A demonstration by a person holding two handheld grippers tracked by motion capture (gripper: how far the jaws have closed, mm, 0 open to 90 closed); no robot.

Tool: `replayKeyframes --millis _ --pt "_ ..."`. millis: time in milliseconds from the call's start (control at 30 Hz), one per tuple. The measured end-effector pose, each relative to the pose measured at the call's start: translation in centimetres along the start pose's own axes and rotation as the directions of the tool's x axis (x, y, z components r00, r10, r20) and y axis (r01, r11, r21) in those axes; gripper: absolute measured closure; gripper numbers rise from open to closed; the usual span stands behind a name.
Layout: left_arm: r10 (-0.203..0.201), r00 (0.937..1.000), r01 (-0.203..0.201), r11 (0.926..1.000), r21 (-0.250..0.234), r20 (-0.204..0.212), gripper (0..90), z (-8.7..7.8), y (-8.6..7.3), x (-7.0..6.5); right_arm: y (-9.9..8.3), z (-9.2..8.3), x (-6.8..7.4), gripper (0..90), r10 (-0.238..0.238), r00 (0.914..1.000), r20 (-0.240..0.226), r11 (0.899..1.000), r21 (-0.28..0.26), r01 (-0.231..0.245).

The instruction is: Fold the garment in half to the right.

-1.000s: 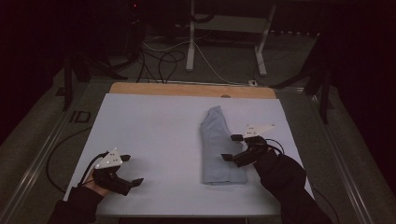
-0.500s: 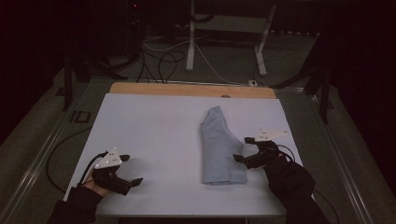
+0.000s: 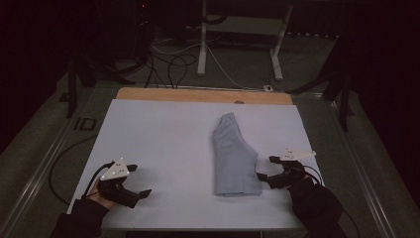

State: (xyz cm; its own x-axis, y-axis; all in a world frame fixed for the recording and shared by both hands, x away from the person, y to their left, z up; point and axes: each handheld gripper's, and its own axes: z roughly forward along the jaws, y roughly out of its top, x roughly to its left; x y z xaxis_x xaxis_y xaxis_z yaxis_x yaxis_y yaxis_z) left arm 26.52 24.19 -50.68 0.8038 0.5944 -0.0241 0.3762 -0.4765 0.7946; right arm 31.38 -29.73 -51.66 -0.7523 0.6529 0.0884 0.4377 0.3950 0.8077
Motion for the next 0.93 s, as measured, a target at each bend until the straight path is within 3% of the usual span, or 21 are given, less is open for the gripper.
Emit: replayKeyframes --millis 433,733,933 --pt "0.016 0.9999 -0.016 0.9999 0.003 -0.004 0.7 0.2 0.1 -0.2 -2.2 -0.6 0.8 9.6 -0.006 0.9986 0.054 0.999 0.050 0.003" --pt "0.021 0.9997 -0.021 0.9998 0.006 -0.009 0.7 0.2 0.0 -0.2 -2.1 -0.3 0.3 10.5 0.008 0.9975 0.070 0.998 0.068 -0.013" --pt "0.025 0.9996 -0.025 0.9997 0.006 -0.008 0.7 0.2 0.1 -0.3 -2.2 -0.1 0.4 10.5 0.003 0.9985 0.055 0.996 0.092 -0.008"
